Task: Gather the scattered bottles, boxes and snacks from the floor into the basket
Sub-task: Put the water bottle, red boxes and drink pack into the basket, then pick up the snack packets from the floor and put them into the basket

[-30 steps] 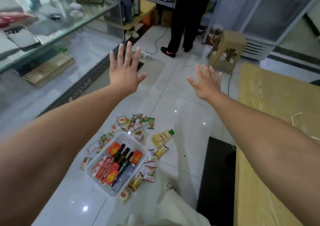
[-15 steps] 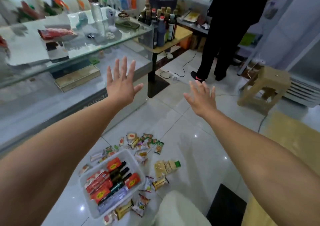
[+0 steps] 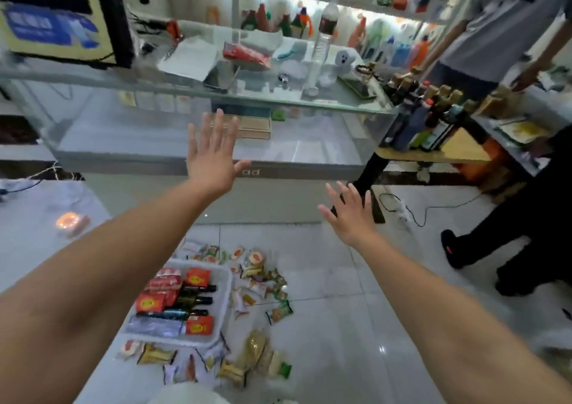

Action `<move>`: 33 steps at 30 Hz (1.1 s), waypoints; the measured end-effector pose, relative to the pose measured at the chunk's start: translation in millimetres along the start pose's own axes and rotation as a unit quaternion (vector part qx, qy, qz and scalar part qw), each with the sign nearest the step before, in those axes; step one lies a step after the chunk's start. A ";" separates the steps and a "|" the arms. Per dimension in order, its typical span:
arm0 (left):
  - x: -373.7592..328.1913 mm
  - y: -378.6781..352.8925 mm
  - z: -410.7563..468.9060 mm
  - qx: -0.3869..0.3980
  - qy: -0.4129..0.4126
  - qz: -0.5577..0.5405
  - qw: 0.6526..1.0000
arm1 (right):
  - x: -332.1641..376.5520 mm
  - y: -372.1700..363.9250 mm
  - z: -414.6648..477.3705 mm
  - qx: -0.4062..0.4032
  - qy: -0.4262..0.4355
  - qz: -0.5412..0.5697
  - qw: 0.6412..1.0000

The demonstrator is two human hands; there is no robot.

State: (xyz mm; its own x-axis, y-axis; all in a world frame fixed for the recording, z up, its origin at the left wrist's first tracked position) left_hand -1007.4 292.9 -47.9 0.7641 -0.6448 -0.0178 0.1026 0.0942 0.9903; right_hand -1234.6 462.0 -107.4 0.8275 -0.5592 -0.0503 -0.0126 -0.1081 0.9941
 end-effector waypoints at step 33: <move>-115.5 -317.9 -102.3 0.096 0.444 -0.040 0.890 | 36.6 -282.6 167.3 0.118 0.448 -0.103 0.880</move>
State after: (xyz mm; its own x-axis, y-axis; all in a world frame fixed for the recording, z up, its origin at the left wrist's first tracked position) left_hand -1063.1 415.0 -374.7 0.9700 0.2185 -0.1064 0.1330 -0.1109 0.9849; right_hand -1294.7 334.6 -406.3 0.9351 0.3535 -0.0254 0.1601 -0.3576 0.9201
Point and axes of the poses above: each hand's wrist, its own z-axis towards the middle knuckle, its own y-axis out of the back of the hand, x = y × z, the point moved 6 cm from there along z, towards the middle knuckle, and after that the axes turned 10 degrees about -y, right-handed, at the moved point
